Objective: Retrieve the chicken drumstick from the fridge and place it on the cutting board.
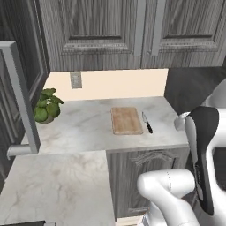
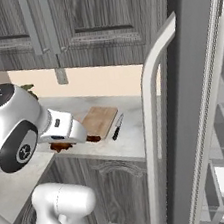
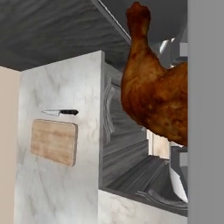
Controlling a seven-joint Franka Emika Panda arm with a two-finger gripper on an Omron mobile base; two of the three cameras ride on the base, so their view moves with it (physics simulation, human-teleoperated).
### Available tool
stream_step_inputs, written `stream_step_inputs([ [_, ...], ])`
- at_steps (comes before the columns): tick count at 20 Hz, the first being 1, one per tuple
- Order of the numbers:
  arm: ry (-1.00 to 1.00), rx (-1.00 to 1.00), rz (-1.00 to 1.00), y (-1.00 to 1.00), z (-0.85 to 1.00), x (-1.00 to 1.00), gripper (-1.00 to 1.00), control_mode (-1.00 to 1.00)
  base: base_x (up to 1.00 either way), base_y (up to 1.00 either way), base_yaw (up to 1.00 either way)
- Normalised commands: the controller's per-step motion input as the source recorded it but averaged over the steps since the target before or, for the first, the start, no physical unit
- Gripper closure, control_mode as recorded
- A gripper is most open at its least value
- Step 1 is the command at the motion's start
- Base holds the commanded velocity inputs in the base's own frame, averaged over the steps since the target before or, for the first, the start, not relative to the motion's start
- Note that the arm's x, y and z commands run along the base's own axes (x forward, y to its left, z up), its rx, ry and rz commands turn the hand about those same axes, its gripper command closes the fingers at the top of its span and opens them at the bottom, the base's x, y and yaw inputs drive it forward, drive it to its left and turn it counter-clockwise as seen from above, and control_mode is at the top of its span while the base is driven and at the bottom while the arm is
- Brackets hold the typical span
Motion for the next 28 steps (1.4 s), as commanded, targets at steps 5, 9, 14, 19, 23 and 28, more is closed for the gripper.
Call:
stream_step_inputs([
  [5,0.05,0.00,0.00,0.69,-0.23,0.68,1.00,-1.00,0.00,0.00,0.00],
  [9,0.10,0.00,0.00,0.50,-0.35,0.67,1.00,-1.00,0.00,0.00,0.00],
  [14,-0.01,0.00,0.00,0.00,-0.54,0.58,1.00,-1.00,0.00,0.00,0.00],
  [19,0.05,-0.02,-0.02,0.00,-0.26,0.53,1.00,-1.00,0.00,0.00,0.00],
  [23,0.02,0.00,-0.02,-0.01,-0.35,0.52,1.00,-1.00,0.00,0.00,0.00],
  [28,0.12,0.00,0.00,0.00,-0.25,0.78,1.00,-1.00,0.00,0.00,0.00],
])
